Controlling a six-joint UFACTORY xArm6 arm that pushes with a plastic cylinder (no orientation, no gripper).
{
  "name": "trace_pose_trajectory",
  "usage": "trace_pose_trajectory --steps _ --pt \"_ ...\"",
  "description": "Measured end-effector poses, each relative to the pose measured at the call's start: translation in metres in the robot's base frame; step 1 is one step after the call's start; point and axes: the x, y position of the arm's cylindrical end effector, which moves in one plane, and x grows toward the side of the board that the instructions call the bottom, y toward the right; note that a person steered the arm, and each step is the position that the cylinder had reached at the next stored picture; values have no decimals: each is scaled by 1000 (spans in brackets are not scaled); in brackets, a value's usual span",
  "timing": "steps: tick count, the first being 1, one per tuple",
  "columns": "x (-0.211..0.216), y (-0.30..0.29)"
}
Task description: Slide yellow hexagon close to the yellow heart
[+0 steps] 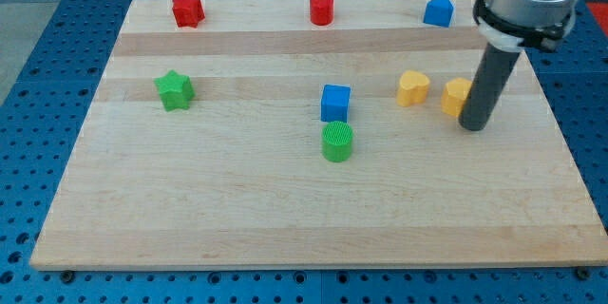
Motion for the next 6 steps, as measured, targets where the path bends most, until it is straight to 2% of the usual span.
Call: trace_pose_trajectory --steps 6 --pt "-37 0"
